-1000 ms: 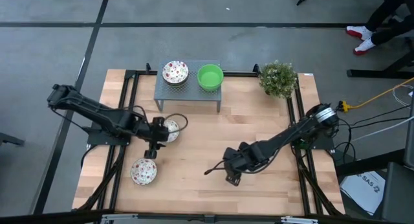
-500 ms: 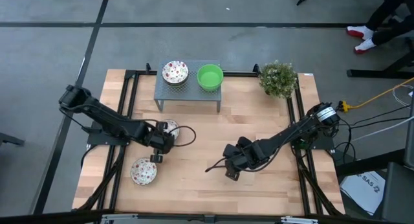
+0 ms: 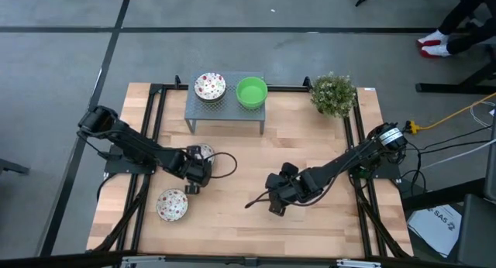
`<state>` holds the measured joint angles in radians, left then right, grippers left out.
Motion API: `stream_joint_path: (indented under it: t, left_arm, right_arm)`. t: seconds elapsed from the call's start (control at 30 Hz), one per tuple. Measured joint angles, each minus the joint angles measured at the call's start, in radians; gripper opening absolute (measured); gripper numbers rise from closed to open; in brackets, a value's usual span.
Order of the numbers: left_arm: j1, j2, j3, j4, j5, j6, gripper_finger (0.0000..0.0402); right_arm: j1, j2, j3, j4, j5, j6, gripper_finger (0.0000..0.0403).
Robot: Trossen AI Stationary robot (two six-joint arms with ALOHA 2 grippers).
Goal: Pick & Place Mini bowls
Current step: Stack the white patterned bowl on the white patterned bowl on the shelf
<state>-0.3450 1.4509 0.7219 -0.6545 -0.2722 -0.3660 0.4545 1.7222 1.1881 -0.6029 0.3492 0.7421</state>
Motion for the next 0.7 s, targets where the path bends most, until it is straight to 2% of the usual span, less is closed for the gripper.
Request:
stream_joint_path:
  t: [0.1,0.23,0.4,0.6,0.7]
  left_arm:
    - [-0.001,-0.004,0.004,-0.002,-0.034,-0.065,0.0016]
    - [-0.007,-0.002,0.01,-0.002,-0.045,-0.093,0.0014]
    - [-0.016,0.001,0.054,0.006,-0.019,-0.04,0.0009]
    - [-0.015,0.001,0.112,0.011,-0.025,0.053,0.0008]
    - [-0.015,0.001,0.139,0.021,-0.027,0.095,0.0008]
  right_arm:
    - [0.0,0.0,0.0,-0.005,0.0,-0.025,0.0245]
    - [0.0,0.0,0.0,-0.01,-0.01,-0.063,0.0245]
    - [0.0,0.0,0.0,-0.007,-0.014,-0.136,0.0245]
    - [0.0,0.0,0.0,0.001,-0.129,-0.2,0.0245]
    - [0.0,0.0,0.0,0.011,-0.133,-0.263,0.0245]
